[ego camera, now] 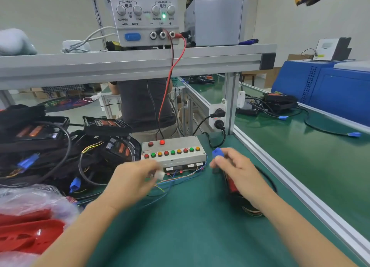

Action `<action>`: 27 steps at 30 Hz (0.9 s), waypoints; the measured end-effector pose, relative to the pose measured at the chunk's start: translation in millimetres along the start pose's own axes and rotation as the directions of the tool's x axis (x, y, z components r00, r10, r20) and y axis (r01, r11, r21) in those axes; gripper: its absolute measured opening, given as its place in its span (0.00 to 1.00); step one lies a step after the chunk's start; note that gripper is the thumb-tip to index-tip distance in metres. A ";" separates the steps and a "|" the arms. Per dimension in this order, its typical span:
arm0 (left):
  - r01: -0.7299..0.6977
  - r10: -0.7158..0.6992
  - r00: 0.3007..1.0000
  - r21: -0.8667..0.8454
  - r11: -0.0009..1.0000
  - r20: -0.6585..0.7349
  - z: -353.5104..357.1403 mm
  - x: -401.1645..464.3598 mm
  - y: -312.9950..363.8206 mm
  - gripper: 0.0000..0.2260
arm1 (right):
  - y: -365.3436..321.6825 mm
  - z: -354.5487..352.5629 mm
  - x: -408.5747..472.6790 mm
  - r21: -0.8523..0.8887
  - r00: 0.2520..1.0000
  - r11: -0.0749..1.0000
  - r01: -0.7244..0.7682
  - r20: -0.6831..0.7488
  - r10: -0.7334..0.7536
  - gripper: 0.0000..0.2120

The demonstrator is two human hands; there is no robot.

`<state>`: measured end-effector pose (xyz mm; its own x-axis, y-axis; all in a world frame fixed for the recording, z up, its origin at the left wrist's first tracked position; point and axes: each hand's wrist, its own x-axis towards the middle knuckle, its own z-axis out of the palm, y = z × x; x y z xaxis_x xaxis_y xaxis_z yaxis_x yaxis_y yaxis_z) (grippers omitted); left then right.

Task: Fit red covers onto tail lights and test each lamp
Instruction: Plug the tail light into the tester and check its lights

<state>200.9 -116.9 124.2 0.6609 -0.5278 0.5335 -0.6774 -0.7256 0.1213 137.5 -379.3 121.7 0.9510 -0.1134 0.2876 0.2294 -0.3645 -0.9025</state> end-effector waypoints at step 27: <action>0.702 -0.446 0.511 -0.656 -0.277 0.735 110.0 49.7 148.9 0.11 | 53.1 -59.0 -3.7 0.206 0.698 0.683 -0.700 -0.001 0.716 0.20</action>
<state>168.5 -299.8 76.7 0.8769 -0.2710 -0.3970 0.4399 0.1197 0.8901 133.9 -452.8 91.6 0.8282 -0.3406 -0.4451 -0.4666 0.0211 -0.8842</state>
